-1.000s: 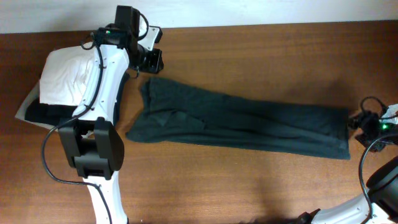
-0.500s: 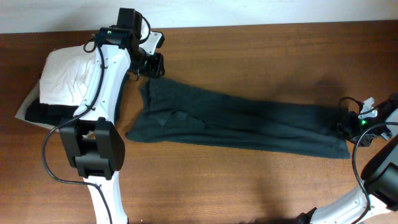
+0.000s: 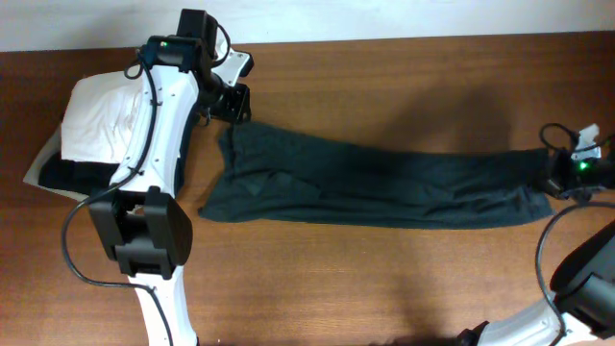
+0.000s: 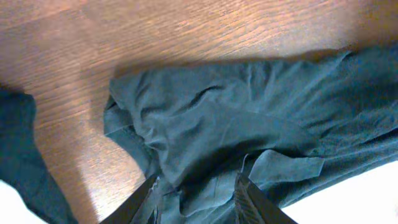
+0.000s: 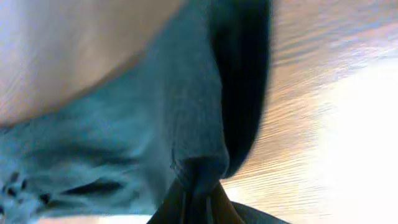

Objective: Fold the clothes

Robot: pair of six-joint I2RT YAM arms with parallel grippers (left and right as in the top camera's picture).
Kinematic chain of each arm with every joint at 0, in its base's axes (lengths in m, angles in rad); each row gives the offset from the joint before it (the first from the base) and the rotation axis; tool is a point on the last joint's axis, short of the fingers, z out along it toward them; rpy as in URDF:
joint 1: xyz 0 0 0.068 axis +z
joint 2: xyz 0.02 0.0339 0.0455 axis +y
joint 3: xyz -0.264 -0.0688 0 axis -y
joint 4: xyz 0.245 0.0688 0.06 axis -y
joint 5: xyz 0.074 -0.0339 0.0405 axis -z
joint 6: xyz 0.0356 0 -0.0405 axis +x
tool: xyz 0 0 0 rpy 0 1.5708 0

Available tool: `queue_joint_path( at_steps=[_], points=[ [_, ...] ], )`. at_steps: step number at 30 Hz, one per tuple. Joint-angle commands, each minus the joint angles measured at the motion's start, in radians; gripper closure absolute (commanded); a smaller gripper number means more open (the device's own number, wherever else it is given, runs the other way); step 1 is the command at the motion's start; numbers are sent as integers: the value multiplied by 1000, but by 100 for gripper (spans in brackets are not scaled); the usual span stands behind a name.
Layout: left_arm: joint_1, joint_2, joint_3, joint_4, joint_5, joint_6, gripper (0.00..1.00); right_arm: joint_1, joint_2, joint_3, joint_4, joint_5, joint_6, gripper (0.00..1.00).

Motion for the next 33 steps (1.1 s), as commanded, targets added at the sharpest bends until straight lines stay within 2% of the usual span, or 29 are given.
queue_joint_path(
  at_steps=[1, 4, 6, 10, 12, 13, 14, 15, 17, 20, 23, 24, 26, 27, 28, 29, 33],
  points=[
    [1, -91, 30, -10, -27, 23, 62, 181, -52, 18, -53, -51, 8, 96],
    [1, -140, 30, -24, -69, 23, 62, 392, -52, 17, -83, -47, 8, 96],
    [1, -161, 30, -26, -79, 23, 62, 518, -50, 14, -68, -16, 61, 96],
    [1, -179, 30, -26, -79, 23, 58, 782, -27, 5, 79, 44, 216, 95],
    [1, -179, 30, -26, -79, 23, 58, 880, -5, 4, 151, 73, 294, 91],
    [1, -179, 30, -27, -79, 23, 57, 922, 9, 4, 172, 124, 331, 60],
    [1, -179, 30, -31, -79, 23, 53, 949, 16, 4, 177, 192, 362, 34],
    [1, -179, 30, -36, -79, 23, 49, 956, 16, 4, 175, 226, 383, 28],
    [1, -179, 30, -51, -80, 24, 44, 944, 6, 7, 165, 222, 383, 28],
    [1, -179, 30, -72, -135, 23, 43, 866, -35, 8, 135, 213, 363, 27],
    [1, -179, 18, -114, -137, 20, 43, 821, -35, 3, 68, 214, 316, 27],
    [1, -179, -12, -128, -129, -5, 39, 806, -35, 3, 34, 242, 320, 27],
    [1, -179, -96, -120, -82, -8, 38, 780, -30, 2, -2, 271, 335, 32],
    [1, -179, -172, -95, -50, -16, 38, 756, -23, -9, -6, 310, 352, 63],
    [1, -179, -253, -55, -47, -41, 38, 742, -18, -26, 10, 328, 352, 80],
    [1, -179, -311, -17, -48, -54, 38, 729, -14, -52, 23, 318, 352, 88],
    [17, -179, -548, 214, -55, -153, 35, 718, -13, -155, 80, 296, 349, 87]
  ],
)
